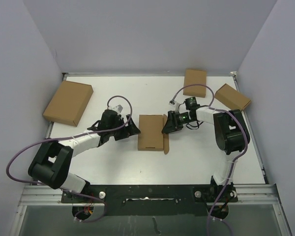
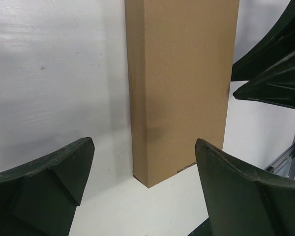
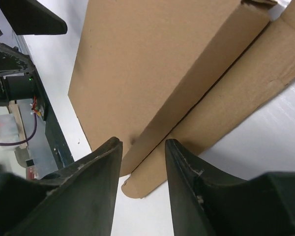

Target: Fold the paper box

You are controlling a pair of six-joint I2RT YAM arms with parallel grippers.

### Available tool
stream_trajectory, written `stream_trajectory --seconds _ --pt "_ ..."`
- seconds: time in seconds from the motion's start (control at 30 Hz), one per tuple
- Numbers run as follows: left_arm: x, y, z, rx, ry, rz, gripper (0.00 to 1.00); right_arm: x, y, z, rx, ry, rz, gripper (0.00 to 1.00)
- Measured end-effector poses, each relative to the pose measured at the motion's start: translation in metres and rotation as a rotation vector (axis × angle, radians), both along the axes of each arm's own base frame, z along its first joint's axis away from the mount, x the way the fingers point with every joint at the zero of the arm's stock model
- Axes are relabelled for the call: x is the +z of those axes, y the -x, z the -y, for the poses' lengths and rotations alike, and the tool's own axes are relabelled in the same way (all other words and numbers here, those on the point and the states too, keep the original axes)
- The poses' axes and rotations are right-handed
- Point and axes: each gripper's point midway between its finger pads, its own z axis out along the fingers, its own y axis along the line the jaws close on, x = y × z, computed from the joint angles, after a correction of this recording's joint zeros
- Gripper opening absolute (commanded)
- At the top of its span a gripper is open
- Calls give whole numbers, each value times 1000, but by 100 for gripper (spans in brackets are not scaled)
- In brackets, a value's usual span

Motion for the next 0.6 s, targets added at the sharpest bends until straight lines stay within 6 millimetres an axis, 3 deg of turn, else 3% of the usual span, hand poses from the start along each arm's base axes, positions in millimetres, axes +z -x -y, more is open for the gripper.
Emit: stream_trajectory --seconds 0.2,0.37,0.5,0.6 --pt "-6 -1 5 3 17 -31 89 -5 -1 3 -33 -2 -55 27" --pt "-9 -2 9 13 45 -52 90 -7 -8 14 -78 -12 -86 26" --pt "-1 -7 15 24 88 -38 90 -15 -8 21 -99 -39 -142 35" --pt "4 -10 18 29 114 -28 90 -8 -10 19 -98 -86 -149 45"
